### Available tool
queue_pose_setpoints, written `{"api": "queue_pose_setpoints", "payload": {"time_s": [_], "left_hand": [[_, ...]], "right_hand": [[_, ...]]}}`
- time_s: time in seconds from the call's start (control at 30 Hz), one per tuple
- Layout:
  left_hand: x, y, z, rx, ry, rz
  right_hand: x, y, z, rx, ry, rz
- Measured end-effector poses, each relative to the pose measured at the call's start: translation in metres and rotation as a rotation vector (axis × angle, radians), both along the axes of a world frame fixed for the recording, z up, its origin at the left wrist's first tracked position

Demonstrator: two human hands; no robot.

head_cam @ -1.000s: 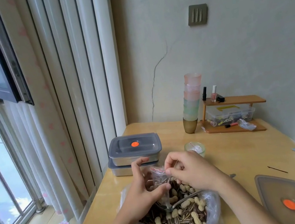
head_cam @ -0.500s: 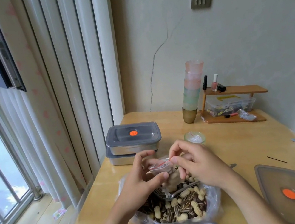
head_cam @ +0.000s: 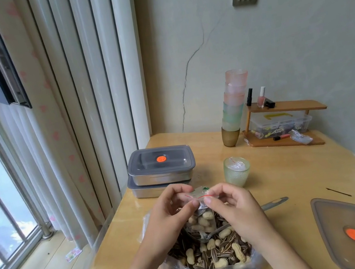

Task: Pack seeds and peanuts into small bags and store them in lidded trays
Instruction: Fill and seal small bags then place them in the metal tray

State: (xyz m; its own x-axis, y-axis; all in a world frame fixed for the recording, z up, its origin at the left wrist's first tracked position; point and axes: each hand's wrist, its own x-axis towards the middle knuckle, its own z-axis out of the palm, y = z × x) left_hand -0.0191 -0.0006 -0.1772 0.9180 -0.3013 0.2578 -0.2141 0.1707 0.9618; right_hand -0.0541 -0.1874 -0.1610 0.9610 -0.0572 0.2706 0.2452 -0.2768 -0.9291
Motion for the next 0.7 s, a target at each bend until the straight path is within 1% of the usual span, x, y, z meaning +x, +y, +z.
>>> {"api": "queue_pose_setpoints", "payload": {"time_s": [0.1, 0.2, 0.3, 0.43, 0.47, 0.53, 0.63, 0.7], "left_hand": [[-0.002, -0.001, 0.000, 0.026, 0.012, -0.028], [-0.004, -0.003, 0.002, 0.058, -0.007, -0.070], [-0.006, -0.004, 0.003, 0.050, -0.031, -0.064], [-0.007, -0.007, 0.002, 0.015, -0.044, 0.011], [-0.008, -0.008, 0.002, 0.015, -0.052, 0.029], [-0.009, -0.010, 0.002, 0.018, -0.077, 0.070], [-0.009, -0.010, 0.003, 0.002, -0.096, 0.091], [-0.008, -0.009, 0.003, 0.006, -0.098, 0.093]], "right_hand": [[-0.002, 0.000, 0.001, 0.008, -0.039, -0.066], [-0.004, 0.002, 0.001, -0.032, -0.085, -0.064], [-0.005, 0.007, 0.001, -0.051, -0.157, -0.086], [-0.008, 0.012, 0.000, -0.282, -0.366, -0.231], [-0.009, 0.013, 0.001, -0.297, -0.384, -0.244], [-0.010, 0.012, 0.002, -0.215, -0.320, -0.211], [-0.009, 0.011, 0.004, 0.032, -0.107, -0.106], [-0.007, 0.010, 0.003, 0.113, -0.032, -0.097]]}}
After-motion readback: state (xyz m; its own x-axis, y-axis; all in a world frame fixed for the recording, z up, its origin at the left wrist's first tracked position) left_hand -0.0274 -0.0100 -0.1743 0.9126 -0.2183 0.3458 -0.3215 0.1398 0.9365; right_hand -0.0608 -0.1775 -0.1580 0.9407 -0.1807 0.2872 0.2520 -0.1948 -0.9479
